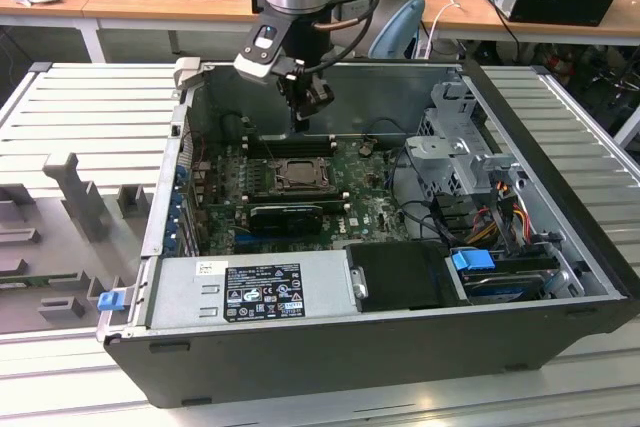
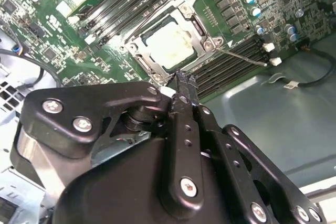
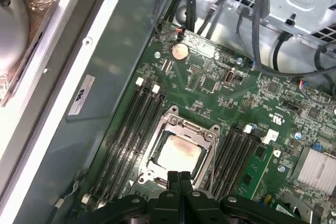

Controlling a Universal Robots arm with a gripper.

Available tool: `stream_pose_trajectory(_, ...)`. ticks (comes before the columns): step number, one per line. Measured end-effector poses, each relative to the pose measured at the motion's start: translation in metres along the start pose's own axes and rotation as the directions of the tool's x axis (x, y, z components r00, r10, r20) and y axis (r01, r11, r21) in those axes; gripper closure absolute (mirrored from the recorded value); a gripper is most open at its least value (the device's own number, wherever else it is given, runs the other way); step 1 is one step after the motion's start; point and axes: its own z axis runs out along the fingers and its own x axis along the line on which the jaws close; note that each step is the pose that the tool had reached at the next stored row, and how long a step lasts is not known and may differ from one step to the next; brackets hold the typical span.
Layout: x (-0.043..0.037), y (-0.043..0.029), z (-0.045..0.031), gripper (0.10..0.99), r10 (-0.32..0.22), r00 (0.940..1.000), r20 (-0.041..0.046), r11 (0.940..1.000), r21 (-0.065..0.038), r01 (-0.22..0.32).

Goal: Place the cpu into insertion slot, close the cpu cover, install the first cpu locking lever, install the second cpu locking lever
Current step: 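Install the first cpu locking lever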

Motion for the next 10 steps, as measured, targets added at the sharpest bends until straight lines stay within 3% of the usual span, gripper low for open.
stream_pose_trajectory(6, 0.0, 0.0, 0.0, 0.98, -0.084, 0.9965, -0.0046, 0.9965, 0.0, 0.084)
stream_pose_trajectory(10, -0.0009, -0.0009, -0.0001, 0.98, -0.096, 0.9954, -0.0053, 0.9954, 0.0, 0.096)
